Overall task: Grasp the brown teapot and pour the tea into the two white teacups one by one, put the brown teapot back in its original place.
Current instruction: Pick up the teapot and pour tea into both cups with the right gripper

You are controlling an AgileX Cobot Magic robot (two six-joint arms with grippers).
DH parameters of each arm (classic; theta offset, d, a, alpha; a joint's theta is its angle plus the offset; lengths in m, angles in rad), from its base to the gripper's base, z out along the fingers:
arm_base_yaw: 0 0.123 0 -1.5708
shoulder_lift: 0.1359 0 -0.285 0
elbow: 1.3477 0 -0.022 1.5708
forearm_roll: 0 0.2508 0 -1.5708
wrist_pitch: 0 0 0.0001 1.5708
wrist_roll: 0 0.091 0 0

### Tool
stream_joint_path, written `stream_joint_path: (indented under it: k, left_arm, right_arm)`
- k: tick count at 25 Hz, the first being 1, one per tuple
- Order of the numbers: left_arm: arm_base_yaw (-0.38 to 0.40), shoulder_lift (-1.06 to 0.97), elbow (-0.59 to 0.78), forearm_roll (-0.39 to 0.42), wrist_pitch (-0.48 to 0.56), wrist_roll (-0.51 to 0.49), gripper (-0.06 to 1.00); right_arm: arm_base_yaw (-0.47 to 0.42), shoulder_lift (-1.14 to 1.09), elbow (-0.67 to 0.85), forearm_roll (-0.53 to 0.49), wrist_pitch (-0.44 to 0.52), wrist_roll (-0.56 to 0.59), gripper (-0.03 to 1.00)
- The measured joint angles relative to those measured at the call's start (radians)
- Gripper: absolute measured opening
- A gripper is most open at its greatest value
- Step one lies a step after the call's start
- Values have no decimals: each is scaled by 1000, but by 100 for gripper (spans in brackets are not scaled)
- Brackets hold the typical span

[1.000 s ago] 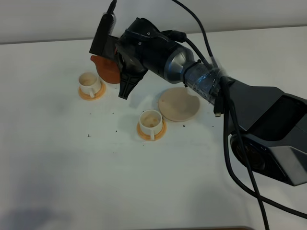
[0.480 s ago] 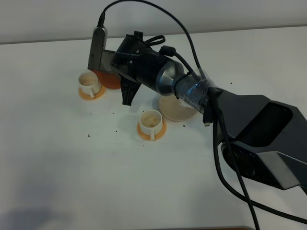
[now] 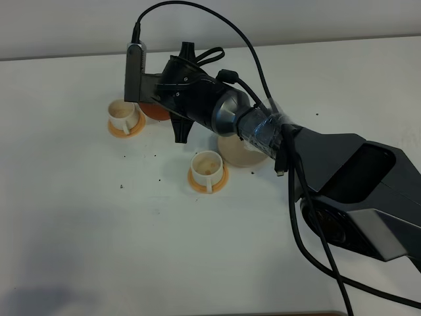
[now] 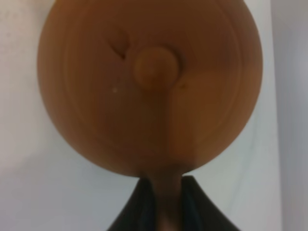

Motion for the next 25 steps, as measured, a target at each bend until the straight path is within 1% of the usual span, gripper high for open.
stream_joint_path:
  k: [9,14,21,25]
  left_arm:
    - [0,0,0,0,0,0,27]
    - [0,0,0,0,0,0,27]
    - [0,0,0,0,0,0,27]
    - [0,0,0,0,0,0,27]
  right_arm:
    - [15,3,0,-84,-44,-35,9]
    - [15,3,0,-129,-55,-44,9]
    - [38,3,0,-208,-58,-55,9]
    - [45,3,0,-233,-64,-59,9]
